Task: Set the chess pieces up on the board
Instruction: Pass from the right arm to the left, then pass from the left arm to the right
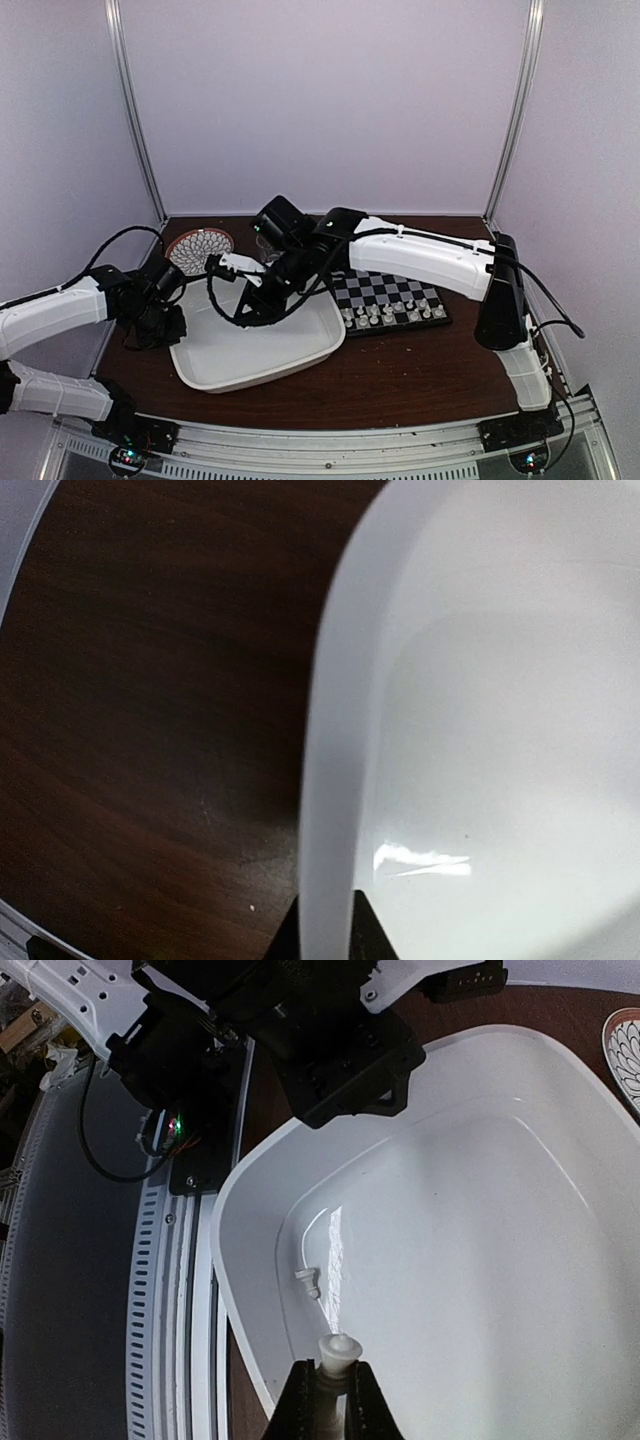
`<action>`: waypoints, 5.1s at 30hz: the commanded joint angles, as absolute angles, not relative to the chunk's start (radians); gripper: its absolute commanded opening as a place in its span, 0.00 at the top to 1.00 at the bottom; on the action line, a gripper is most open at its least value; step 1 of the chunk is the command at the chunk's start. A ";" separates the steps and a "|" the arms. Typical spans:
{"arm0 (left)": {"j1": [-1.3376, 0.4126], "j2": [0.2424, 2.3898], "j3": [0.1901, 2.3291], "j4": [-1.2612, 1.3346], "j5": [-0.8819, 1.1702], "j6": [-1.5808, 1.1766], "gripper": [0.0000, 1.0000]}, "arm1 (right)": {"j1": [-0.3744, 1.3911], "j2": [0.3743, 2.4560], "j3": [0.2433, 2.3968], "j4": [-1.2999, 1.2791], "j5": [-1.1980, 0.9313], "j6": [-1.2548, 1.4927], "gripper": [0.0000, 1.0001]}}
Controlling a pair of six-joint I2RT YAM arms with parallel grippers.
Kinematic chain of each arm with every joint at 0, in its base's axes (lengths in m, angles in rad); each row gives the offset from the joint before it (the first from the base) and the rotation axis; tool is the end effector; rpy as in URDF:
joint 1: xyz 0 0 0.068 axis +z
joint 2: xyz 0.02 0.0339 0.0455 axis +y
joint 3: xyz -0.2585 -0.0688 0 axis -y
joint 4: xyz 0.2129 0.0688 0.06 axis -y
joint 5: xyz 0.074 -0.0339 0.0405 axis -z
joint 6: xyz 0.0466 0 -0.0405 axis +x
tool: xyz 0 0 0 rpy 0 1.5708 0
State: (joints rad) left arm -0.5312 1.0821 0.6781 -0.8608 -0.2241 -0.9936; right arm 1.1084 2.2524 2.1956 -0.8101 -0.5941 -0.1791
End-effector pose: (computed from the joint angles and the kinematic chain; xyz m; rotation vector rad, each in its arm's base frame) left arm 0.1380 -0.0691 0.1993 -0.6806 2.6818 -0.0695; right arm 0.1871 0.4338 0.2762 -1.7585 1.8662 1.1166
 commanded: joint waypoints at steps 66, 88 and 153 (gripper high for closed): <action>-0.609 1.164 0.659 0.545 0.491 -0.791 0.86 | 0.873 2.116 2.101 -0.397 -0.916 0.356 0.97; -0.609 1.235 0.886 -0.133 0.631 -0.293 1.00 | 0.772 2.038 2.084 -0.651 -1.048 -0.019 0.45; -0.698 1.198 0.925 -0.400 0.520 -0.120 0.02 | 0.741 1.966 2.001 -1.108 -0.660 -0.488 0.98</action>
